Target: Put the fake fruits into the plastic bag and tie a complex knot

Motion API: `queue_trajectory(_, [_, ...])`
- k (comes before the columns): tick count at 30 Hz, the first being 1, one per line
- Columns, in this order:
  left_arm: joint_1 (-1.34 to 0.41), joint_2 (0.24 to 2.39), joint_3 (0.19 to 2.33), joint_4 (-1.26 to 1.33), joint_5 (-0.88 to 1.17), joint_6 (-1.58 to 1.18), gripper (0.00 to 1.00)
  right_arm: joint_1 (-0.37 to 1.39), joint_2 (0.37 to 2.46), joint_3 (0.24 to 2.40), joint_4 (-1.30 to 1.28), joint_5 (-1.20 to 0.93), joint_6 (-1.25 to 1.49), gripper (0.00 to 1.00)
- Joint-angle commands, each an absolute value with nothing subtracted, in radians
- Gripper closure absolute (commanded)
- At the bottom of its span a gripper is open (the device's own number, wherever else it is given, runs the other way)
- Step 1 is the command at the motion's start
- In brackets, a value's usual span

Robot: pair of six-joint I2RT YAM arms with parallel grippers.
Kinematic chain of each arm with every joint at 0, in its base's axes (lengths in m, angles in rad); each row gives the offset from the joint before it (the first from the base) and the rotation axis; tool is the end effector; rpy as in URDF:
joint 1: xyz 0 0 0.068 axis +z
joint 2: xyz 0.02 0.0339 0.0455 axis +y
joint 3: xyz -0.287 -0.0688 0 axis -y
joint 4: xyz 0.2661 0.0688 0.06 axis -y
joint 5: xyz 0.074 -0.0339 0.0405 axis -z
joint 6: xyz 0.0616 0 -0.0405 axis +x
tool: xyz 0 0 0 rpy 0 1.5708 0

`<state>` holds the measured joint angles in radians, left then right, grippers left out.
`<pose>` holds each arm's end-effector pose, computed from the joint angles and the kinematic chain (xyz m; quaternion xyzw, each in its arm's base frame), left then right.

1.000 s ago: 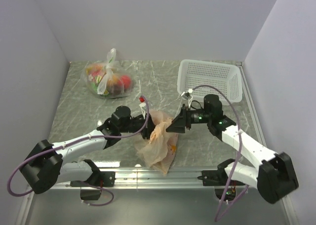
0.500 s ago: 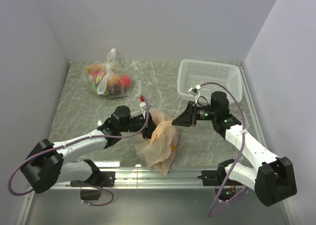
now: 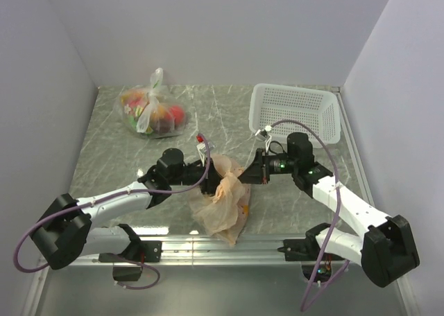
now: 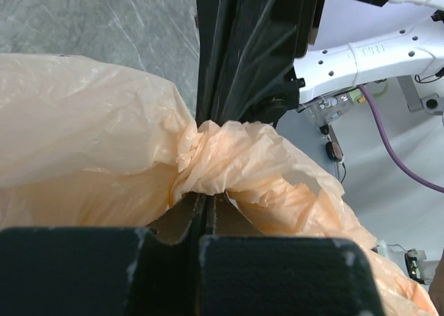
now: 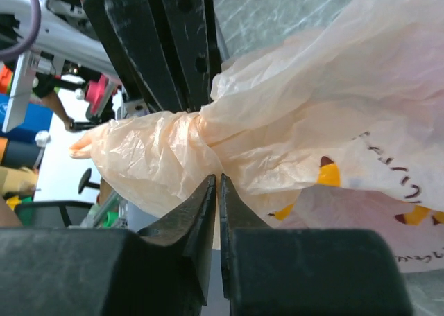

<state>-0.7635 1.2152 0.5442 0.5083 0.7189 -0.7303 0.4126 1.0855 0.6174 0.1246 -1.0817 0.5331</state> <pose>0.1775 -0.2261 0.2446 0.2395 0.7096 -0.6084 0.2625 0.2050 0.1491 0.2662 -0.2537 0.7174 0.5996 0.2478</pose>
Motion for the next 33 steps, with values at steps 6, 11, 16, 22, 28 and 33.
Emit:
queue_trajectory(6, [-0.767,1.23,0.56,0.586,0.707,-0.759,1.0,0.474,1.043,0.607,0.178,-1.117,0.535,0.74])
queue_trajectory(11, [-0.765,1.241,0.555,0.647,0.704,-0.811,1.0,0.525,1.046,0.617,0.117,-1.04,0.508,0.45])
queue_trajectory(16, [-0.765,1.249,0.54,0.768,0.718,-0.877,1.0,0.537,1.083,0.621,0.129,-1.006,0.543,0.41])
queue_trajectory(22, [-0.781,1.276,0.519,0.868,0.733,-0.92,1.0,0.551,1.146,0.623,0.28,-1.002,0.684,0.33])
queue_trajectory(28, [-0.801,1.322,0.515,0.888,0.71,-0.931,1.0,0.569,1.175,0.644,0.423,-1.014,0.794,0.3])
queue_trajectory(33, [-0.799,1.373,0.537,0.865,0.672,-0.92,1.0,0.6,1.169,0.656,0.416,-1.023,0.784,0.3])
